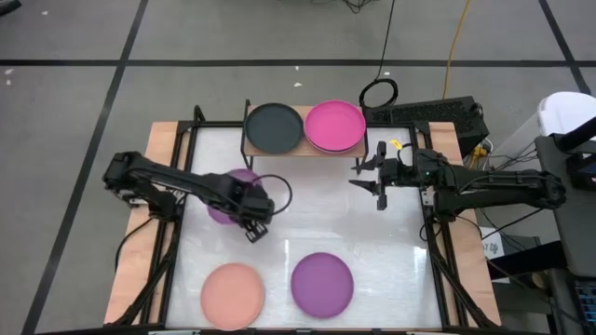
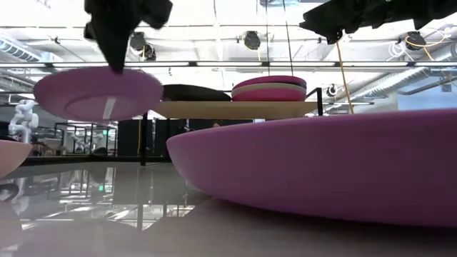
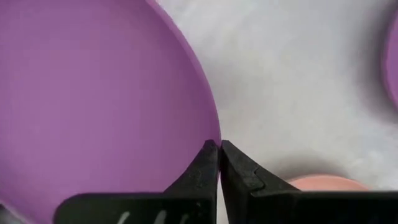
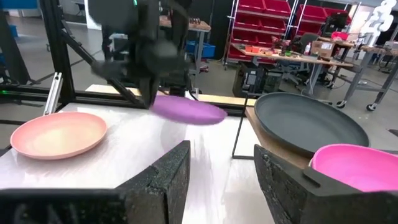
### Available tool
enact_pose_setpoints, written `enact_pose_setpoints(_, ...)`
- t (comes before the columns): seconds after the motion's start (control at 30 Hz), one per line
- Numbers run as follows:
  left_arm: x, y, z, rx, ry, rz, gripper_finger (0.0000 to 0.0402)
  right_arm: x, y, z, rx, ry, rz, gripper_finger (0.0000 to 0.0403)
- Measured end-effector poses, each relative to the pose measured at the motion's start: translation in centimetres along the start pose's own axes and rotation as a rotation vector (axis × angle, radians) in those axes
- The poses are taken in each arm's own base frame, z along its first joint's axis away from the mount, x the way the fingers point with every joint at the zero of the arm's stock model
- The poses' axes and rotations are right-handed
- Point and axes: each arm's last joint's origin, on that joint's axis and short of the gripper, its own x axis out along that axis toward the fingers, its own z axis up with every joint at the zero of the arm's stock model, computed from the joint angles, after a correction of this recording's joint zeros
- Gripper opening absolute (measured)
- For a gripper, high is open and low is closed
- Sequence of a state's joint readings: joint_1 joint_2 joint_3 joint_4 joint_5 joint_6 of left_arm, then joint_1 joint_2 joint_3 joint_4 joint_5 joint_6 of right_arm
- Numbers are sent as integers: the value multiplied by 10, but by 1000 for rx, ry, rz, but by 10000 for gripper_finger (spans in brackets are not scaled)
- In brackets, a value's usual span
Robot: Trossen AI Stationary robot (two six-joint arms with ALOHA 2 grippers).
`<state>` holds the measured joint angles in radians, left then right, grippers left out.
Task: Place and stack plates onto a shelf
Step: Stack the top purple plate on top of the black plate on the shelf
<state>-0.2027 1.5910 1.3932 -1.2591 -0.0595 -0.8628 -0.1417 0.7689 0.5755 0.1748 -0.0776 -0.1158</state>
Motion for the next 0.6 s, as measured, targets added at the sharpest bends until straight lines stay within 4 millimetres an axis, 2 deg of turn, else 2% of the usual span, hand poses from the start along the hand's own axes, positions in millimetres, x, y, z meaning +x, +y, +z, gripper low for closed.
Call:
enact_pose_setpoints(0.23,-59,12,-9,-18,-133,120,5,0,0,0,0,-2,0,157)
enact_pose_setpoints(0.33,-81,18,-4,74,-245,154,5,0,0,0,0,-4,0,157)
enact_pose_setpoints(0.47,-100,27,13,273,-393,243,5,0,0,1,-1,-12,-1,157)
enact_pose_setpoints(0.6,-102,42,40,428,-449,306,5,0,0,2,-1,-16,-1,157)
